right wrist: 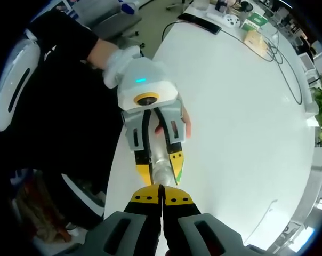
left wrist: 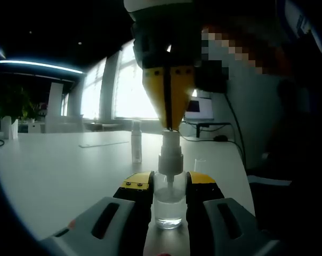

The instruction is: Clamp pump bottle remove cover press pump head put on cover

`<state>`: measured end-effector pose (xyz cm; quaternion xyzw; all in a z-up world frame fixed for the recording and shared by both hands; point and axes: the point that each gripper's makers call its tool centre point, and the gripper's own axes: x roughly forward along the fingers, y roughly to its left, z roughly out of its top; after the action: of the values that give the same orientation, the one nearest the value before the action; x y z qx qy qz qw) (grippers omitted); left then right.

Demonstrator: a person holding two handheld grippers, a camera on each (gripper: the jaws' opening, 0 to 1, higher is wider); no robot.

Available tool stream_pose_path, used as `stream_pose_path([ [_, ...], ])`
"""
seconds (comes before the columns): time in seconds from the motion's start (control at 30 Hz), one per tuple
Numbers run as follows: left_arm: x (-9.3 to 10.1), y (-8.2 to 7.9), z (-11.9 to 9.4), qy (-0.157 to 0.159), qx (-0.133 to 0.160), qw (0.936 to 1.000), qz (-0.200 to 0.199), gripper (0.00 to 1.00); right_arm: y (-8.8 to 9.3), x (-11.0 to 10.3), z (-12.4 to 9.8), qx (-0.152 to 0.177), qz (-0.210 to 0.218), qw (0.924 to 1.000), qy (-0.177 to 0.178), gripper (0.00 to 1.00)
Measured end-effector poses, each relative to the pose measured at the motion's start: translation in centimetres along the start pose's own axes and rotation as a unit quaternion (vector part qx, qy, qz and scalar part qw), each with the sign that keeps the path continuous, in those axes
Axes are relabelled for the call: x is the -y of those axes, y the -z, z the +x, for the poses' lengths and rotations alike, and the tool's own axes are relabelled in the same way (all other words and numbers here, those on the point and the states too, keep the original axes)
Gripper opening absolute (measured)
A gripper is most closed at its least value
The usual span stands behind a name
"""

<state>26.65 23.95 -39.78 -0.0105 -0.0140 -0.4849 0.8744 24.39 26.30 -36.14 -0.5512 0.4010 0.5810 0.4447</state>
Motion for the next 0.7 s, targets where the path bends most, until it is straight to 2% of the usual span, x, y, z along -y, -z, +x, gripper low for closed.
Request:
stream_pose_path([
  [0.7, 0.07, 0.0, 0.03, 0.0, 0.0, 1.0, 0.0, 0.15, 0.04, 0.0, 0.01, -0.006, 0.003, 1.0, 0.004, 0.0],
])
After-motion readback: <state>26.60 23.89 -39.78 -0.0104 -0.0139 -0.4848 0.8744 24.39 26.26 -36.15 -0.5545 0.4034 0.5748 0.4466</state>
